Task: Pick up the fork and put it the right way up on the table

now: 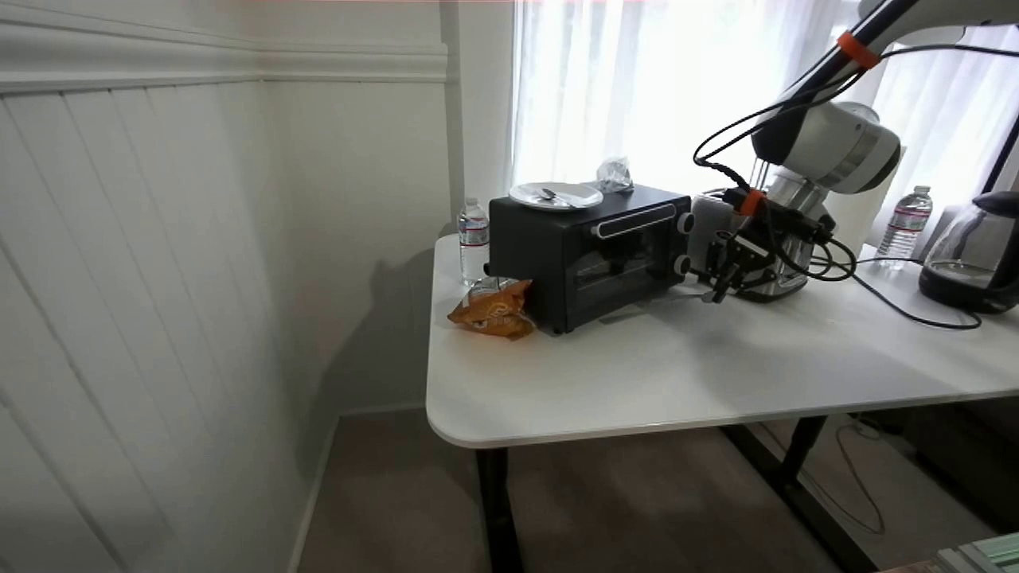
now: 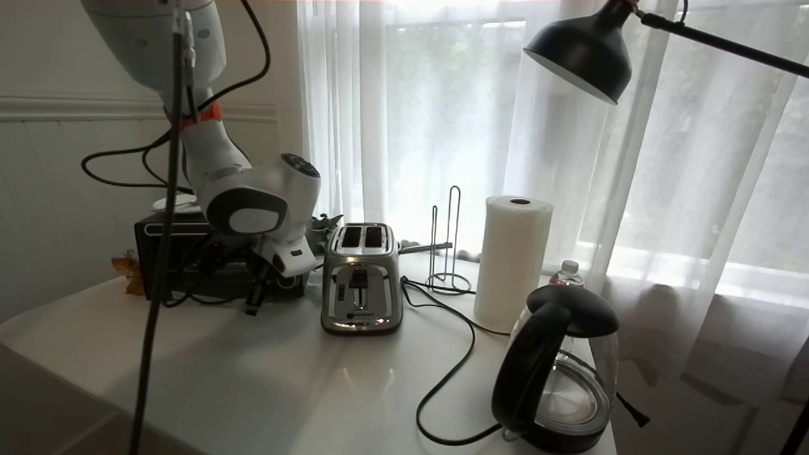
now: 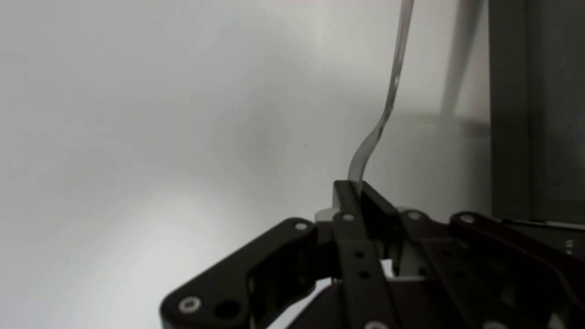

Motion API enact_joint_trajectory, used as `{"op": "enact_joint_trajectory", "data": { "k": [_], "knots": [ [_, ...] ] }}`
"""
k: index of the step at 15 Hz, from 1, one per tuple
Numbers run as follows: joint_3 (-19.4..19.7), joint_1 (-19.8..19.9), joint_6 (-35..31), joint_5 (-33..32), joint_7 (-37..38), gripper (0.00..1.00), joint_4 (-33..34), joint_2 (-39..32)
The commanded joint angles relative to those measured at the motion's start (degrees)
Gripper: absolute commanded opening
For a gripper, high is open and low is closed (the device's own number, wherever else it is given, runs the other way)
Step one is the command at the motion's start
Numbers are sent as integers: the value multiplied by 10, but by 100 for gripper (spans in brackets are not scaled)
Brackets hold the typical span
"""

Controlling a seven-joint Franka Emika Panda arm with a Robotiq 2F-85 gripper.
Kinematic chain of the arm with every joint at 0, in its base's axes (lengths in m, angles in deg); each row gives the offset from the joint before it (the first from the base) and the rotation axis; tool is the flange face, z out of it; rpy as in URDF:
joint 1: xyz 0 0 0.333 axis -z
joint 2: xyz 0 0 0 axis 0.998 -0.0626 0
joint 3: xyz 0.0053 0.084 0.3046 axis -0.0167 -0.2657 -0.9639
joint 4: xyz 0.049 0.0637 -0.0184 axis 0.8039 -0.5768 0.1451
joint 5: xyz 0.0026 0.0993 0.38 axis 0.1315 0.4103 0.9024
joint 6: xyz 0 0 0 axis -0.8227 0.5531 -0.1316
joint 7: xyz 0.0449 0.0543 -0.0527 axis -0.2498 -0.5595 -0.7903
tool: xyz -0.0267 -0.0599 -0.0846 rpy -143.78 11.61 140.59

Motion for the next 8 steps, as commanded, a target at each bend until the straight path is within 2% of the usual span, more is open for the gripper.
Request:
{"op": "enact_joint_trajectory", "data": {
  "k": [1, 5, 8],
  "knots": [
    [24, -25, 7, 24, -34, 7, -8, 14],
    [22, -26, 7, 34, -63, 7, -30, 41],
    [22, -22, 20, 49, -82, 2, -18, 29]
  ]
}}
